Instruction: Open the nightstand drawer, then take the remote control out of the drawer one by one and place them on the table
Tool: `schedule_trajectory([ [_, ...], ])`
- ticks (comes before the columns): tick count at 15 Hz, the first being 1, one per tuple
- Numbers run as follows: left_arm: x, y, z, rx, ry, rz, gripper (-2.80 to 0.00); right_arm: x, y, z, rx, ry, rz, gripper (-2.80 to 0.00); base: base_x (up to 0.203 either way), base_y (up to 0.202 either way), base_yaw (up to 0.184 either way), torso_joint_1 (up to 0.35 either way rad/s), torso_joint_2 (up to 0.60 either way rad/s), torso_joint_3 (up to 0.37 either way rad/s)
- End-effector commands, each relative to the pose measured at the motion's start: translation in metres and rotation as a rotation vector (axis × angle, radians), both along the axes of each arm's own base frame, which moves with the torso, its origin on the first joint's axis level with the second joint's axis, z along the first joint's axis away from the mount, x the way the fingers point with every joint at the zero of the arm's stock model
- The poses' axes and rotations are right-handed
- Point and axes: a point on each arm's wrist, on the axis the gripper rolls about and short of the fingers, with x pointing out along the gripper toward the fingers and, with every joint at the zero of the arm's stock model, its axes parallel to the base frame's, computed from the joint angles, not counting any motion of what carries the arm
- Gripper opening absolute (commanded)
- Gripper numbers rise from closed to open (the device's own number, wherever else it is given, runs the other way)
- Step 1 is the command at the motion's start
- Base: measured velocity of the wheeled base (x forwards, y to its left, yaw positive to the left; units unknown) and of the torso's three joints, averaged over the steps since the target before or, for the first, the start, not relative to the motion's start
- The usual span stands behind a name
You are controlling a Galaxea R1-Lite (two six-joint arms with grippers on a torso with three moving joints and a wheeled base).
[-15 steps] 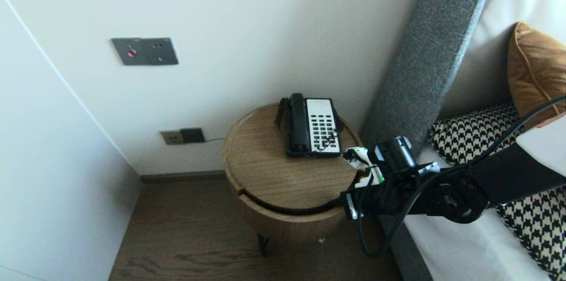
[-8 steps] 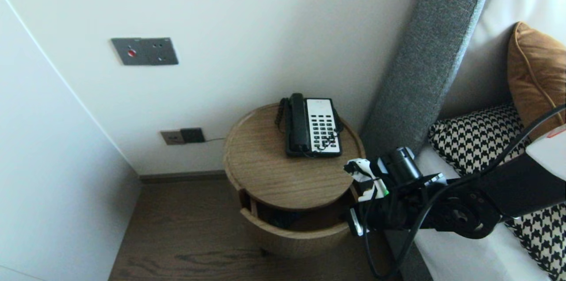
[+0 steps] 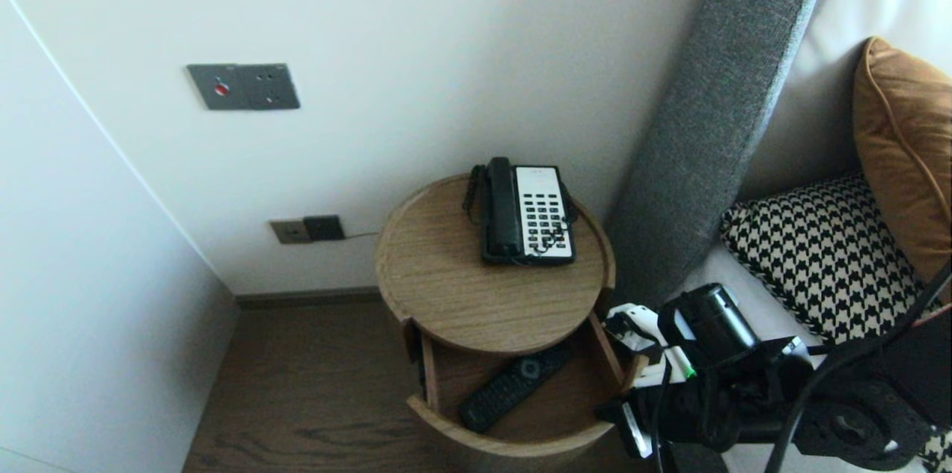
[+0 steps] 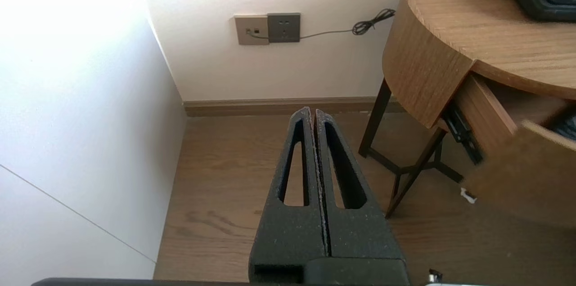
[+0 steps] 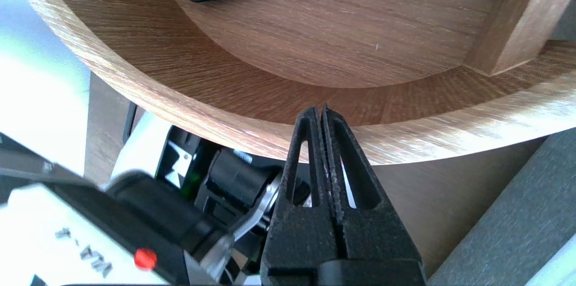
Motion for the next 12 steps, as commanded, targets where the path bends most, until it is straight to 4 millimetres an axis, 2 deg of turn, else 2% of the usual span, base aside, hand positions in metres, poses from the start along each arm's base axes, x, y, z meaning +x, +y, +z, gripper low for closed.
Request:
schedule_trajectory([
  [1, 0.000, 0.000, 0.000, 0.000, -0.001, 0.001, -2.80, -0.021, -0.012, -0.006, -0.001, 0.001, -0.003, -2.80, 0.000, 0.000, 0.000, 0.000, 0.00, 0.000],
  [7, 0.000, 0.000, 0.000, 0.003, -0.001, 0.001, -2.80, -0.036, -0.020, -0.002, 0.020, -0.036, -0.003, -2.80, 0.000, 0.000, 0.000, 0.000, 0.00, 0.000],
  [12, 0.000, 0.000, 0.000, 0.000, -0.001, 0.001, -2.80, -0.033, -0.019, 0.013, 0.071, -0.080, -0.030, -2.80, 0.000, 0.000, 0.000, 0.000, 0.00, 0.000],
])
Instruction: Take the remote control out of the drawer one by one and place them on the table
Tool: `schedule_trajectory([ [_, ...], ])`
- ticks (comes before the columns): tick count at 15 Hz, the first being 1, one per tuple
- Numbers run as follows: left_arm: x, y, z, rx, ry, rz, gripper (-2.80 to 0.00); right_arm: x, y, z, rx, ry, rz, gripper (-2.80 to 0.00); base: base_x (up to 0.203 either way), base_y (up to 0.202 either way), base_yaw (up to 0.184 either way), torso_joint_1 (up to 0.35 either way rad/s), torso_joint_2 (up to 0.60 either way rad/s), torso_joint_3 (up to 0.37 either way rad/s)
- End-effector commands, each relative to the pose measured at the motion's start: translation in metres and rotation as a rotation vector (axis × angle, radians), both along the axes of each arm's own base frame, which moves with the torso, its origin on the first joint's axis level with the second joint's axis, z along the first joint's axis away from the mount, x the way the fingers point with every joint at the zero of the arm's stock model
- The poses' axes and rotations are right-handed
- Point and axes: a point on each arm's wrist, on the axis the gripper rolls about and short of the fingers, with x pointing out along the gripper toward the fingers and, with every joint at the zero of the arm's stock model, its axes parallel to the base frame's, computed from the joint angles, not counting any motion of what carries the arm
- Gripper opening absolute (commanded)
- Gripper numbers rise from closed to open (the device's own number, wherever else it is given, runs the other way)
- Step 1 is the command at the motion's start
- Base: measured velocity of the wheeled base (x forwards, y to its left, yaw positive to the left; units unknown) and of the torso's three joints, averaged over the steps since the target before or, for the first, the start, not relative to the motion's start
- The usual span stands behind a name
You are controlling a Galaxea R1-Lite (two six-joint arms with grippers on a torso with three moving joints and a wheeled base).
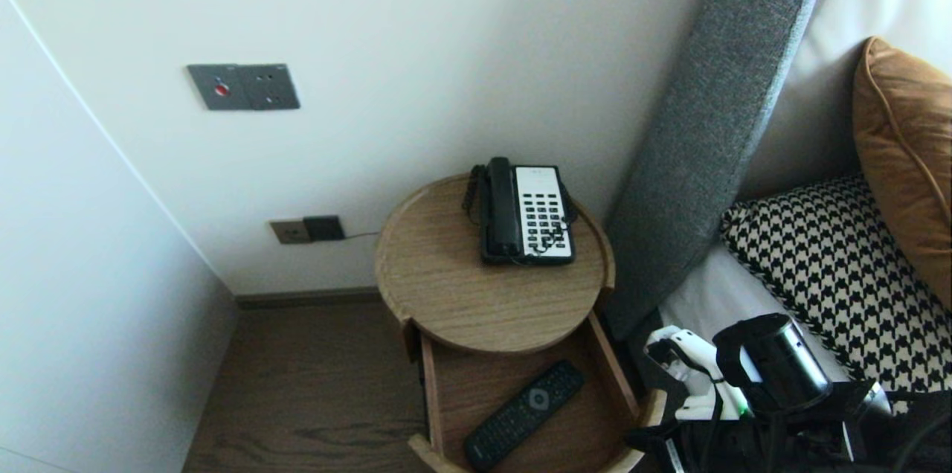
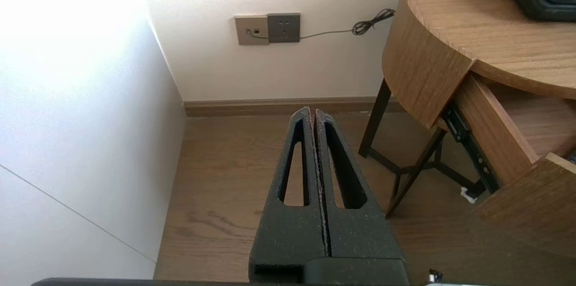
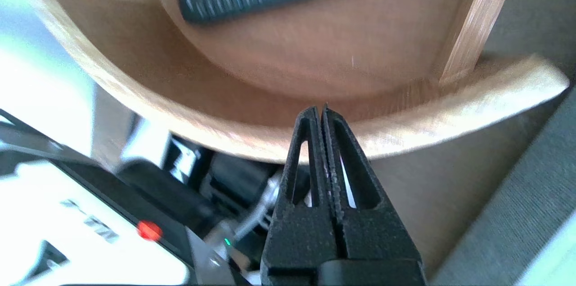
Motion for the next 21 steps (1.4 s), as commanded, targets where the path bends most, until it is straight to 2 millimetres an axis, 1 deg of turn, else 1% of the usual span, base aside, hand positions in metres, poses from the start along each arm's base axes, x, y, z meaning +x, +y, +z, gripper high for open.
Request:
schedule_trajectory([
  [1, 0.000, 0.000, 0.000, -0.001, 0.000, 0.001, -2.80, 0.002, 0.000, 0.016, 0.052, -0.053, -0.022, -2.80, 0.000, 0.000, 0.000, 0.000, 0.00, 0.000],
  [3, 0.000, 0.000, 0.000, -0.001, 0.000, 0.001, -2.80, 0.010, 0.002, 0.031, 0.099, -0.089, -0.051, -2.80, 0.000, 0.000, 0.000, 0.000, 0.00, 0.000],
  [5, 0.000, 0.000, 0.000, -0.001, 0.000, 0.001, -2.80, 0.022, 0.008, 0.045, 0.167, -0.102, -0.096, -2.80, 0.000, 0.000, 0.000, 0.000, 0.00, 0.000],
  [6, 0.000, 0.000, 0.000, -0.002, 0.000, 0.001, -2.80, 0.028, 0.010, 0.051, 0.184, -0.103, -0.111, -2.80, 0.000, 0.000, 0.000, 0.000, 0.00, 0.000],
  [7, 0.000, 0.000, 0.000, -0.001, 0.000, 0.001, -2.80, 0.031, 0.010, 0.052, 0.184, -0.088, -0.119, -2.80, 0.000, 0.000, 0.000, 0.000, 0.00, 0.000],
  [10, 0.000, 0.000, 0.000, -0.002, 0.000, 0.001, -2.80, 0.032, 0.016, 0.051, 0.187, -0.050, -0.083, -2.80, 0.000, 0.000, 0.000, 0.000, 0.00, 0.000],
  [11, 0.000, 0.000, 0.000, -0.002, 0.000, 0.001, -2.80, 0.033, 0.020, 0.046, 0.184, -0.028, -0.068, -2.80, 0.000, 0.000, 0.000, 0.000, 0.00, 0.000],
  [12, 0.000, 0.000, 0.000, -0.002, 0.000, 0.001, -2.80, 0.035, 0.025, 0.038, 0.170, -0.005, -0.052, -2.80, 0.000, 0.000, 0.000, 0.000, 0.00, 0.000],
  [13, 0.000, 0.000, 0.000, -0.002, 0.000, 0.001, -2.80, 0.040, 0.029, 0.035, 0.161, 0.000, -0.042, -2.80, 0.000, 0.000, 0.000, 0.000, 0.00, 0.000],
  [14, 0.000, 0.000, 0.000, -0.002, 0.000, 0.001, -2.80, 0.046, 0.032, 0.038, 0.155, -0.025, -0.024, -2.80, 0.000, 0.000, 0.000, 0.000, 0.00, 0.000],
  [15, 0.000, 0.000, 0.000, -0.002, 0.000, 0.001, -2.80, 0.049, 0.033, 0.038, 0.135, -0.036, -0.009, -2.80, 0.000, 0.000, 0.000, 0.000, 0.00, 0.000],
  [16, 0.000, 0.000, 0.000, -0.002, 0.000, 0.001, -2.80, 0.053, 0.033, 0.037, 0.079, -0.044, 0.037, -2.80, 0.000, 0.000, 0.000, 0.000, 0.00, 0.000],
  [18, 0.000, 0.000, 0.000, -0.001, 0.000, 0.001, -2.80, 0.055, 0.035, 0.028, -0.023, -0.027, 0.123, -2.80, 0.000, 0.000, 0.000, 0.000, 0.00, 0.000],
  [19, 0.000, 0.000, 0.000, -0.001, 0.000, 0.001, -2.80, 0.057, 0.037, 0.023, -0.046, -0.023, 0.146, -2.80, 0.000, 0.000, 0.000, 0.000, 0.00, 0.000],
  [21, 0.000, 0.000, 0.000, -0.002, 0.000, 0.001, -2.80, 0.056, 0.039, 0.021, -0.058, -0.023, 0.165, -2.80, 0.000, 0.000, 0.000, 0.000, 0.00, 0.000],
])
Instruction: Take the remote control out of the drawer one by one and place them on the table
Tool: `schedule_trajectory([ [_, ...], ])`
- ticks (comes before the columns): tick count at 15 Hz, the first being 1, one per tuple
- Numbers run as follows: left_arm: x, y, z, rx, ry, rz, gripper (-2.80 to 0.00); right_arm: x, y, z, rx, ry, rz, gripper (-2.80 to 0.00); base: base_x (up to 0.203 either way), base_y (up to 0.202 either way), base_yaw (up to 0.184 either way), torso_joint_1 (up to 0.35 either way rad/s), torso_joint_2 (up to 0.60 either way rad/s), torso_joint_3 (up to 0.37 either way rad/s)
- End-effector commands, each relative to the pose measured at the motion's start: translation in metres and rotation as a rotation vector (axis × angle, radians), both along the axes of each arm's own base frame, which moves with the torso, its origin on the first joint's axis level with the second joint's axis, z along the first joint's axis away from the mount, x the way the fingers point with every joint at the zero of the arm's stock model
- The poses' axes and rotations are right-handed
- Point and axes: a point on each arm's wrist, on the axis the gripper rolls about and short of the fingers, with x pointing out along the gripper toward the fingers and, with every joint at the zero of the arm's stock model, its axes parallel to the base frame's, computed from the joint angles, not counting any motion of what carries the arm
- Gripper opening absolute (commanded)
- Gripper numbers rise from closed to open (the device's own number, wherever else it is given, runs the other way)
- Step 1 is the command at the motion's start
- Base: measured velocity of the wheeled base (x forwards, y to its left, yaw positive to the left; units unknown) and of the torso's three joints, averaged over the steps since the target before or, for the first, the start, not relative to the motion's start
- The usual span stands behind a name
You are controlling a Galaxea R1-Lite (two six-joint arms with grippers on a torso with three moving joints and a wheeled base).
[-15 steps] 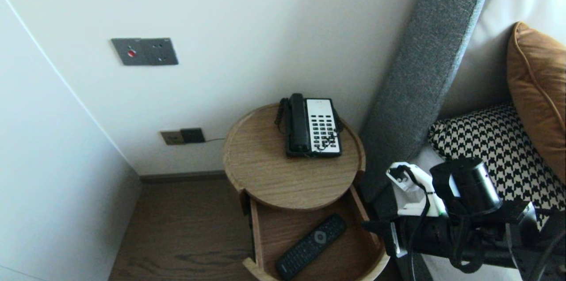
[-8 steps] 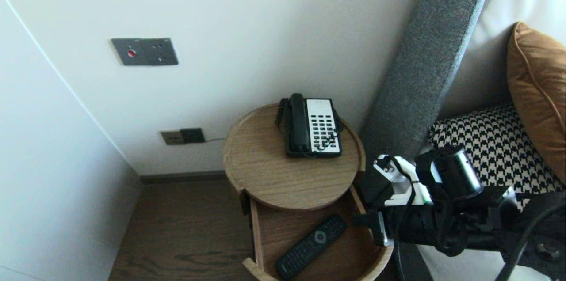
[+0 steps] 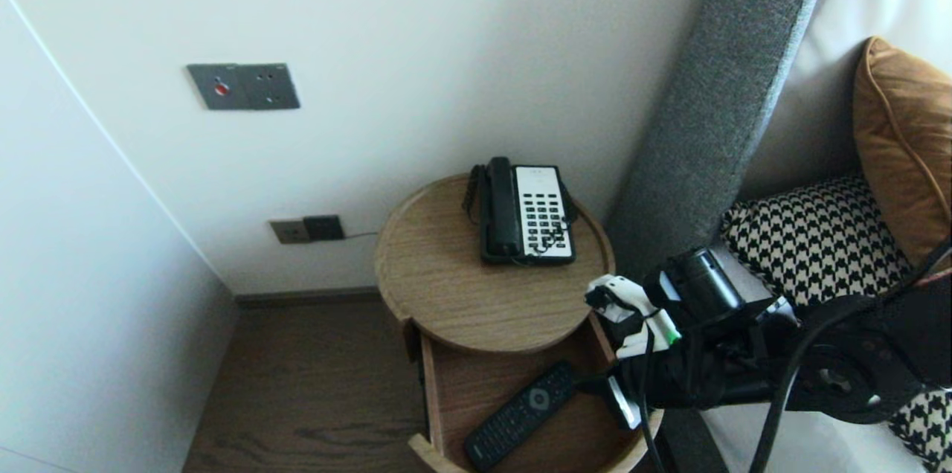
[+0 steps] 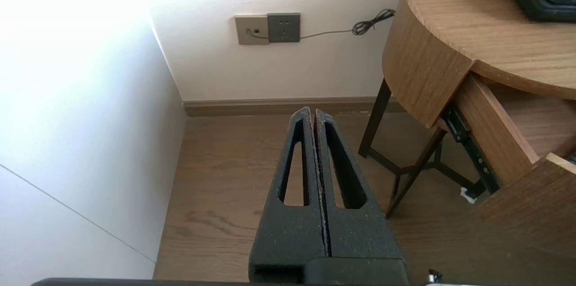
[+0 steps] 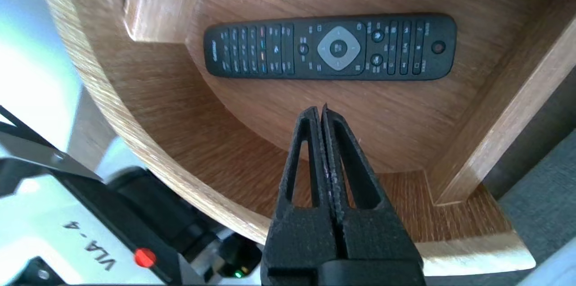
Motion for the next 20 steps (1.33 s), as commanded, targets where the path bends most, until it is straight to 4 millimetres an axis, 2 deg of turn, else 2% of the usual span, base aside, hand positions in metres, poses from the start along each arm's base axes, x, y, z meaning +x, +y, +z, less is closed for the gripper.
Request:
schedule_trajectory([
  [1, 0.000, 0.000, 0.000, 0.000, -0.001, 0.001, -2.80, 0.001, 0.005, -0.008, -0.019, 0.017, 0.023, -2.80, 0.000, 0.000, 0.000, 0.000, 0.00, 0.000],
  [3, 0.000, 0.000, 0.000, 0.000, -0.001, 0.001, -2.80, 0.008, 0.011, -0.011, -0.023, 0.017, 0.033, -2.80, 0.000, 0.000, 0.000, 0.000, 0.00, 0.000],
  [5, 0.000, 0.000, 0.000, 0.000, -0.001, 0.001, -2.80, 0.014, 0.014, -0.005, -0.022, 0.014, 0.042, -2.80, 0.000, 0.000, 0.000, 0.000, 0.00, 0.000],
  [8, 0.000, 0.000, 0.000, 0.000, -0.001, 0.001, -2.80, 0.008, 0.011, 0.004, -0.088, 0.153, 0.055, -2.80, 0.000, 0.000, 0.000, 0.000, 0.00, 0.000],
  [10, 0.000, 0.000, 0.000, 0.000, -0.001, 0.001, -2.80, 0.004, 0.010, 0.014, -0.054, 0.176, 0.076, -2.80, 0.000, 0.000, 0.000, 0.000, 0.00, 0.000],
  [14, 0.000, 0.000, 0.000, 0.000, -0.001, 0.001, -2.80, -0.001, 0.010, 0.011, -0.067, 0.179, 0.097, -2.80, 0.000, 0.000, 0.000, 0.000, 0.00, 0.000],
  [19, 0.000, 0.000, 0.000, 0.000, -0.001, 0.000, -2.80, 0.012, 0.017, 0.006, -0.110, 0.124, 0.170, -2.80, 0.000, 0.000, 0.000, 0.000, 0.00, 0.000],
  [20, 0.000, 0.000, 0.000, 0.000, -0.001, 0.001, -2.80, 0.014, 0.019, 0.004, -0.128, 0.107, 0.194, 0.00, 0.000, 0.000, 0.000, 0.000, 0.00, 0.000],
])
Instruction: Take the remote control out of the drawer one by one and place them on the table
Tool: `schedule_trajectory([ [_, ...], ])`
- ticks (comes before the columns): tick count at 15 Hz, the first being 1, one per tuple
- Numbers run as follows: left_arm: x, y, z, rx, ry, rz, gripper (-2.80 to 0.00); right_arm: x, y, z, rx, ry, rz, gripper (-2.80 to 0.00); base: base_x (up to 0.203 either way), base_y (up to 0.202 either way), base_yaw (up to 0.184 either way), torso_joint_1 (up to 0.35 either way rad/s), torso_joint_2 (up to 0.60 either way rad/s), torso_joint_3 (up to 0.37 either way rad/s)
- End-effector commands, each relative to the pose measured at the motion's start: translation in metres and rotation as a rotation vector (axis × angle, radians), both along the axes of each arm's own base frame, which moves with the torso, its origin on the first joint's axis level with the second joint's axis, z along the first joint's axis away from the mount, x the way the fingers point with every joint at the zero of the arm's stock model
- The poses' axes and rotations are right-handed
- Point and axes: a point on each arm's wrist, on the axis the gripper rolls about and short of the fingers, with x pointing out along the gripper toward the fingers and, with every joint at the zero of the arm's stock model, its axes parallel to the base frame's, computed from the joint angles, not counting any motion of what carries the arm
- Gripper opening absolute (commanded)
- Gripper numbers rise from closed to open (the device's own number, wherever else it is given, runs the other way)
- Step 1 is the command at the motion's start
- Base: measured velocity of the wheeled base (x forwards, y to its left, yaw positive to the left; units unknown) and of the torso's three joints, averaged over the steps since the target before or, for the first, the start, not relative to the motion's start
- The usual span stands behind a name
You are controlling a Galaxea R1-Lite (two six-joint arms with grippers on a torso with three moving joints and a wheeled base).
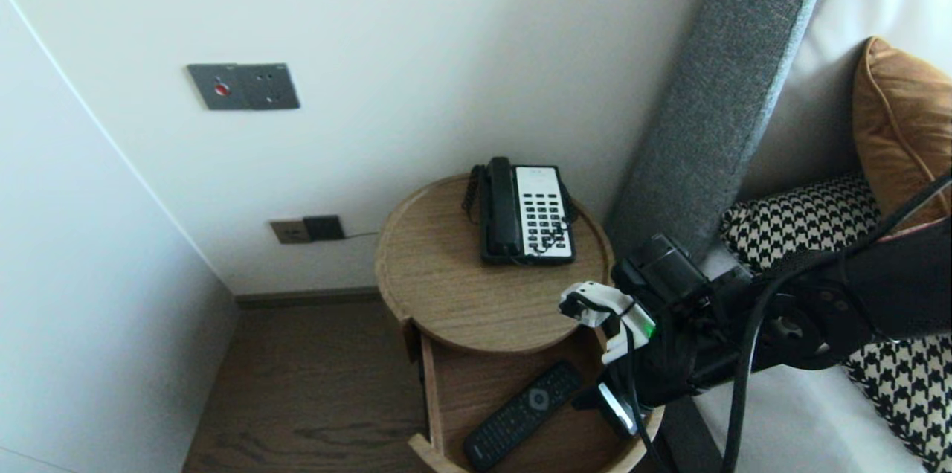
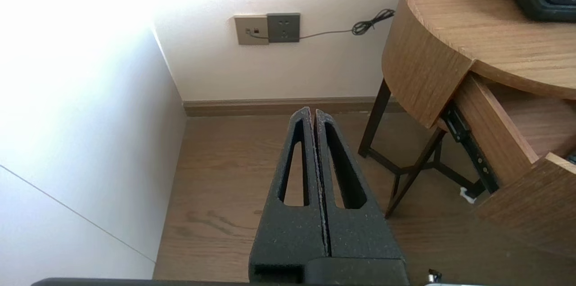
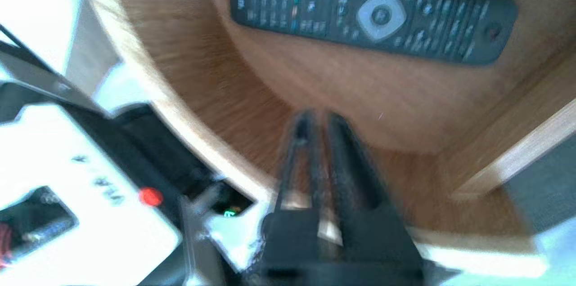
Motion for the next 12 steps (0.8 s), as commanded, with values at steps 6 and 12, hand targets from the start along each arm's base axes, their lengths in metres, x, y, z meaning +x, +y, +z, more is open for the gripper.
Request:
schedule_trajectory([
  [6, 0.0000, 0.0000, 0.0000, 0.000, -0.001, 0.001, -2.80, 0.0150, 0.0105, -0.0119, -0.056, -0.057, 0.117, 0.00, 0.000, 0.000, 0.000, 0.000, 0.00, 0.000],
  [12, 0.0000, 0.0000, 0.0000, 0.004, -0.001, 0.001, -2.80, 0.0130, 0.0110, -0.0109, -0.159, -0.141, 0.218, 0.00, 0.000, 0.000, 0.000, 0.000, 0.00, 0.000],
])
